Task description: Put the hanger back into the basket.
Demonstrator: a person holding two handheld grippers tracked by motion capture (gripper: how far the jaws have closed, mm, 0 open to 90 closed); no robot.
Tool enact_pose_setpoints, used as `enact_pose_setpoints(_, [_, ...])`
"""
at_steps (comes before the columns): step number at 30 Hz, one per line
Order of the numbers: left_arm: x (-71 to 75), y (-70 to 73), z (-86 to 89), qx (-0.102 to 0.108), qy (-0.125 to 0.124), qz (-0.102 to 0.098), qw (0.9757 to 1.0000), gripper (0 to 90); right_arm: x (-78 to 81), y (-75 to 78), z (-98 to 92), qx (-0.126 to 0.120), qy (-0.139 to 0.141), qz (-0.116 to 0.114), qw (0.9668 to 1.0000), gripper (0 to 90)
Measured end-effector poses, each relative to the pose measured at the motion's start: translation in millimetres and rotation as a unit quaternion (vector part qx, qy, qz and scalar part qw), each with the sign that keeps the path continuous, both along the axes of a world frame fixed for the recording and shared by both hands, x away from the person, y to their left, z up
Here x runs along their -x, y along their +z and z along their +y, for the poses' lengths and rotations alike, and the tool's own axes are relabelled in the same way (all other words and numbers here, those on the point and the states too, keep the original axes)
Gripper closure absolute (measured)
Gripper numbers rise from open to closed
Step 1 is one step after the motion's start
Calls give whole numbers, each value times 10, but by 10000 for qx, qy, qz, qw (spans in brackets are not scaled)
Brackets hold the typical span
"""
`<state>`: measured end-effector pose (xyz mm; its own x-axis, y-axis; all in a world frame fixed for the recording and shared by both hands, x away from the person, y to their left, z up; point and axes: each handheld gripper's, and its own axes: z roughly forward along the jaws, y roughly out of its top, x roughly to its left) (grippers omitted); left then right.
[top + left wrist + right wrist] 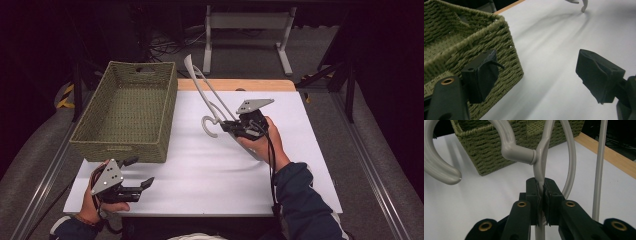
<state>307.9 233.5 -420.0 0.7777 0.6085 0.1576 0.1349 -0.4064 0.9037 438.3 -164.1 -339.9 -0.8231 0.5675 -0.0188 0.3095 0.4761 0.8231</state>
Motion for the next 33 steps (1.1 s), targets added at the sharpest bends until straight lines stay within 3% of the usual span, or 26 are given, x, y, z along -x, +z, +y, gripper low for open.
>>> enact_pose_setpoints(9, [-31,22,-33,43,-75,23,10000,196,25,34,31,-130,24,-151,9998,835])
enact_pose_setpoints(19, [-64,103,-234,62,-248,5,9997,204,77,88,61,-488,96,-332,9982,835])
enact_pose_setpoints(20, [-77,123,-284,-7,-257,5,9997,204,87,92,71,-549,117,-359,9978,835])
enact_pose_setpoints(27, [-141,192,-627,68,-392,71,9992,232,168,102,160,-845,167,-522,9949,836])
enact_pose_setpoints(33, [-260,225,-932,372,-566,272,9973,262,259,91,261,-1136,311,-618,9911,836])
